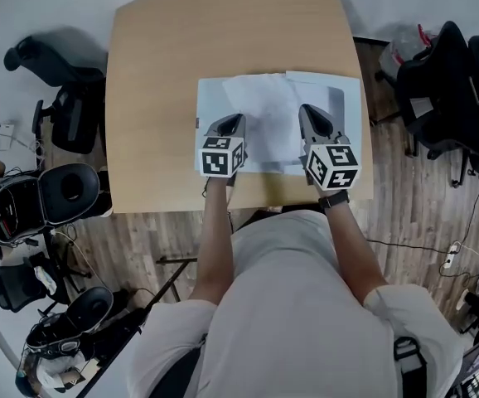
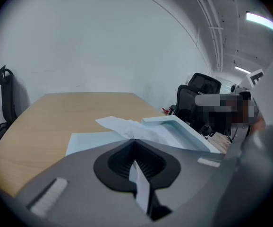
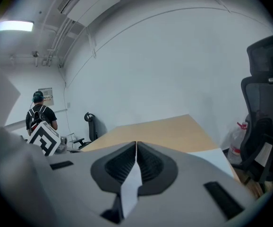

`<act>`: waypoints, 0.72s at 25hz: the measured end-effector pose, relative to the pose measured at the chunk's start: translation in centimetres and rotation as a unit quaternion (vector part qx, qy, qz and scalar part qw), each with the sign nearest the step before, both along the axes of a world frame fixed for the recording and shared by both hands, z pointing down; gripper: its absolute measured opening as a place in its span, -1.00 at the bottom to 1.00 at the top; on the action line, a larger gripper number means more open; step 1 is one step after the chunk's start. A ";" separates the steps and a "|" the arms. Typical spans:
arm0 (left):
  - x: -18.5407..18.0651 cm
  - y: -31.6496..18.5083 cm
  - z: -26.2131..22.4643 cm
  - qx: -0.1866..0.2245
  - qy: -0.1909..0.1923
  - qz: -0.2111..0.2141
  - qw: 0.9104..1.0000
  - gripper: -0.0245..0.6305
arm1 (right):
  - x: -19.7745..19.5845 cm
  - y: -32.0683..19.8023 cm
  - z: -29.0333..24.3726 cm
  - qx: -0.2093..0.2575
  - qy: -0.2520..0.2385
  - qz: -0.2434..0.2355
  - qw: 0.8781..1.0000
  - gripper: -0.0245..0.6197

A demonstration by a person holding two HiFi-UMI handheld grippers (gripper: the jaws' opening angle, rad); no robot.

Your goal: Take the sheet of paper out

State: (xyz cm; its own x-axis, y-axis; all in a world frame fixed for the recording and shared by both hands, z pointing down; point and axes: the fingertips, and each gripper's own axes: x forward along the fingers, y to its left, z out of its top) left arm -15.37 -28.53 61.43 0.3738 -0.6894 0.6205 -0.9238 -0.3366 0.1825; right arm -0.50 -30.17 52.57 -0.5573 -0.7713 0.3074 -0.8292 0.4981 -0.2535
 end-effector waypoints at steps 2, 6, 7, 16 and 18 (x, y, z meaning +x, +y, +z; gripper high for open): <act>-0.3 -0.1 -1.7 0.020 0.001 0.000 1.000 -0.89 | -0.2 0.5 -1.2 0.014 -0.002 0.002 1.000 -0.88; -0.5 -0.6 -5.7 0.065 0.002 0.002 0.998 -0.89 | -0.2 1.1 -4.0 0.044 -0.005 0.008 0.999 -0.88; -0.3 -0.6 -6.8 0.078 0.003 0.002 0.997 -0.89 | -0.1 1.3 -4.7 0.052 -0.006 0.011 0.999 -0.88; 1.5 -0.8 -16.8 0.201 0.035 -0.005 0.979 -0.89 | 1.7 2.2 -11.3 0.126 0.016 0.042 0.991 -0.88; 2.1 -0.9 -19.2 0.228 0.045 -0.007 0.973 -0.89 | 2.2 2.4 -12.8 0.147 0.031 0.049 0.987 -0.88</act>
State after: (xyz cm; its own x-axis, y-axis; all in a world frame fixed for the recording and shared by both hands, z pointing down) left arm -13.23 -29.47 42.21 0.4004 -0.8909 0.2143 -0.9163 -0.3882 0.0982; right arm 1.72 -27.82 39.74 -0.4628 -0.8815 0.0932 -0.8864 0.4592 -0.0580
